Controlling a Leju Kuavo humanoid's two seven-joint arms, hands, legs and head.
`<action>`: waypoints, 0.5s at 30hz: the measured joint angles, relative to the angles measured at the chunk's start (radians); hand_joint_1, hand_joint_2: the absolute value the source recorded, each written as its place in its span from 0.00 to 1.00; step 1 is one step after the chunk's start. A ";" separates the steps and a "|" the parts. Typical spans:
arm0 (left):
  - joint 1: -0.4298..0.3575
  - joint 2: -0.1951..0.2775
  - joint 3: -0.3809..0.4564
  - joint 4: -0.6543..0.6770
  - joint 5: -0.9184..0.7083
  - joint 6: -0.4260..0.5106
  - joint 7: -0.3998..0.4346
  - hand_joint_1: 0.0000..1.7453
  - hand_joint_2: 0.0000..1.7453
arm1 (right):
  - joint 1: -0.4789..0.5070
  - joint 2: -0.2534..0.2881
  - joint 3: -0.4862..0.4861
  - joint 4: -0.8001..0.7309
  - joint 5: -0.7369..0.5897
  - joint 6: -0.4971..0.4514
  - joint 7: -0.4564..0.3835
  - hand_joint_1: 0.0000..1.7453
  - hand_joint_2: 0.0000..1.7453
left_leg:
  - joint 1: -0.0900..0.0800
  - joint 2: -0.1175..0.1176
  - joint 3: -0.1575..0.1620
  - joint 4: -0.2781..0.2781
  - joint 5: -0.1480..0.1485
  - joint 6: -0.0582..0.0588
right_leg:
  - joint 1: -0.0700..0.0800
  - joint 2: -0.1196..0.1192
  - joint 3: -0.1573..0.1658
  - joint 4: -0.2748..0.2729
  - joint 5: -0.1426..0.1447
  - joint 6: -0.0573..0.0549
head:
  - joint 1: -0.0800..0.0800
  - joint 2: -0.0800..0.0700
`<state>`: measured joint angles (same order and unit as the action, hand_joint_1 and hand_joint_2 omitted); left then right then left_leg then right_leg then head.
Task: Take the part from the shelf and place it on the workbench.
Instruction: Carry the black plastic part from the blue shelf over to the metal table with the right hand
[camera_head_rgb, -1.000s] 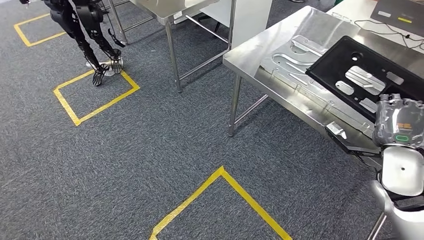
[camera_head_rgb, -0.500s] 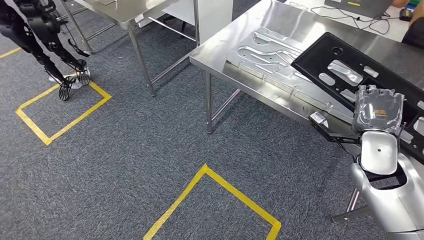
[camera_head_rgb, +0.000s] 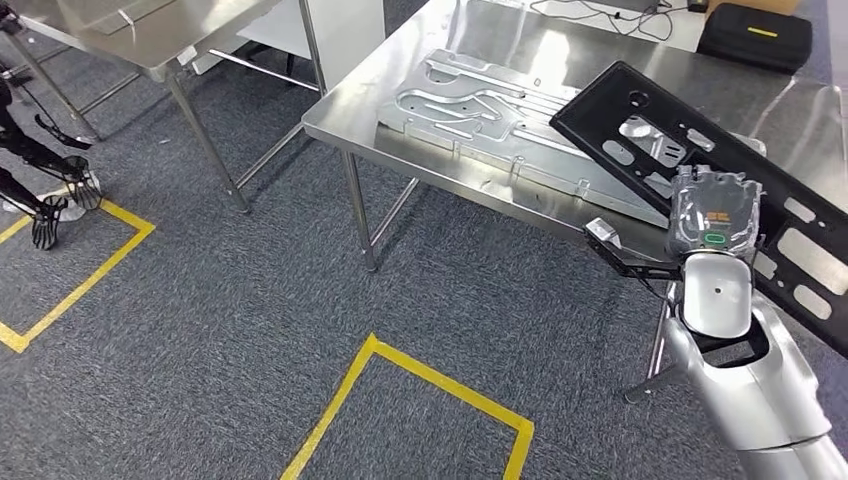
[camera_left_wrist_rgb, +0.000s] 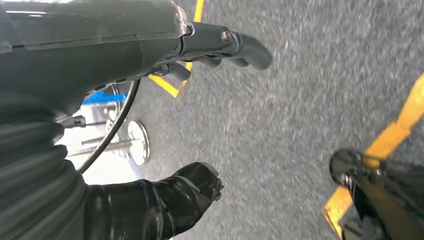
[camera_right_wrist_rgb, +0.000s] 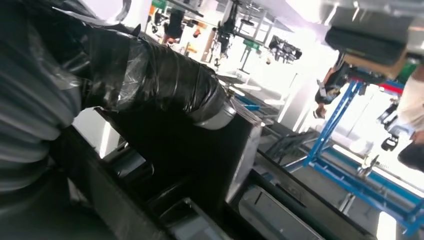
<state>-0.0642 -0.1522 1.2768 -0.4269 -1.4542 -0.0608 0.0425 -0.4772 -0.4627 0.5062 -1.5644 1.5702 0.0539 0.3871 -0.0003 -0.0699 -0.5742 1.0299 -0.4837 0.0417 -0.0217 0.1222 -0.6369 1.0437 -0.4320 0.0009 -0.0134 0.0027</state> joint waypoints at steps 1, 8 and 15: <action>-0.002 -0.001 0.000 0.000 0.000 -0.001 0.000 0.00 1.00 | -0.001 0.003 0.005 0.002 0.000 0.000 0.000 1.00 1.00 | 0.002 0.012 0.004 -0.007 0.004 0.002 | -0.002 0.006 -0.002 -0.001 0.002 0.006 | 0.000 0.000; 0.001 0.007 0.000 0.005 -0.010 -0.003 0.003 0.00 1.00 | -0.041 0.035 0.064 0.027 0.000 0.010 0.027 1.00 1.00 | 0.010 0.095 0.017 -0.033 0.016 0.014 | -0.004 -0.119 -0.119 0.248 -0.112 0.034 | 0.010 0.000; -0.008 0.027 -0.001 0.028 -0.030 -0.004 0.005 0.00 1.00 | -0.110 0.092 0.130 0.058 0.000 0.045 0.030 1.00 1.00 | 0.005 0.124 0.013 -0.016 0.001 -0.019 | 0.000 -0.134 0.012 -0.001 -0.011 0.018 | 0.010 0.000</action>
<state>-0.0722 -0.1257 1.2760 -0.3989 -1.4842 -0.0651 0.0472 -0.5873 -0.3704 0.6362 -1.5066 1.5705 0.0989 0.4171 0.0048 0.0537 -0.5610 1.0140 -0.4828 0.0224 -0.0219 -0.0119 -0.6245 1.0425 -0.4429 0.0187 -0.0033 0.0027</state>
